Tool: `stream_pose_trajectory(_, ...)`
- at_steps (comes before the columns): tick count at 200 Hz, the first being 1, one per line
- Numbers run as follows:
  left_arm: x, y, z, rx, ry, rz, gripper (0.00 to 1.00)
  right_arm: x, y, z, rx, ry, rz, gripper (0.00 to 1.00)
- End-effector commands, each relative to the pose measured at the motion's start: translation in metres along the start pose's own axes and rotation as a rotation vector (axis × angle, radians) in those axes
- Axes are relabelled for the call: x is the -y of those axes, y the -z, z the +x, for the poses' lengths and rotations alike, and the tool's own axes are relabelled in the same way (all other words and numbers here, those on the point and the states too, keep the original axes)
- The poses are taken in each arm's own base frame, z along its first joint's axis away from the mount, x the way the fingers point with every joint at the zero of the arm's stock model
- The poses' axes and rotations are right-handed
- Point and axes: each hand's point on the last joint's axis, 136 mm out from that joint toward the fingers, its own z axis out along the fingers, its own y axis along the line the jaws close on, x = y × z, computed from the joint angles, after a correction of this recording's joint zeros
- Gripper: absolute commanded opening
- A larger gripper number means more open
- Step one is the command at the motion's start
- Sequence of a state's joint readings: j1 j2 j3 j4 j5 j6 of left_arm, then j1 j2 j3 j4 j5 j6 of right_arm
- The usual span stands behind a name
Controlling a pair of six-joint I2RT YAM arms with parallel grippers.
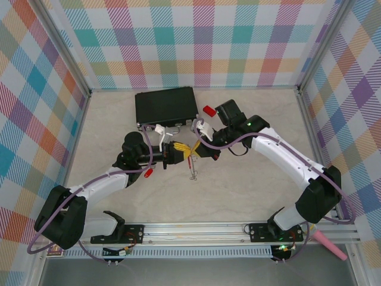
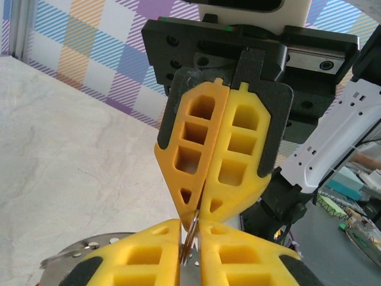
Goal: Put the keys on the keyring
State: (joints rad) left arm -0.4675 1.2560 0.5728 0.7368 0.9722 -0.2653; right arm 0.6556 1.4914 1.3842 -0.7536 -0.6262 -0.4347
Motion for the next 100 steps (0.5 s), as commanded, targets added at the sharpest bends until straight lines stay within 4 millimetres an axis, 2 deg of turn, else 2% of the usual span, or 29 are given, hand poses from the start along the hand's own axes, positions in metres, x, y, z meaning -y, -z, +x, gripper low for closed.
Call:
stream_pose_trajectory(1, 0.007, -0.001, -0.014, 0.029, -0.047, 0.036, 0.14, -0.016, 0.002, -0.018, 0.058, 0.043, -0.069, 0.00)
stream_pose_trajectory(24, 0.008, -0.001, -0.014, 0.030, -0.048, 0.041, 0.09, -0.016, 0.001, -0.018, 0.061, 0.041, -0.075, 0.00)
stream_pose_trajectory(36, 0.008, -0.001, -0.014, 0.030, -0.047, 0.041, 0.00, -0.016, 0.002, -0.019, 0.061, 0.041, -0.069, 0.00)
stream_pose_trajectory(66, 0.007, -0.001, -0.014, 0.034, -0.047, 0.032, 0.00, -0.014, 0.004, -0.018, 0.064, 0.041, -0.047, 0.00)
stream_pose_trajectory(100, 0.004, 0.003, -0.030, 0.127, -0.062, -0.017, 0.00, -0.008, 0.011, -0.022, 0.123, 0.034, 0.036, 0.25)
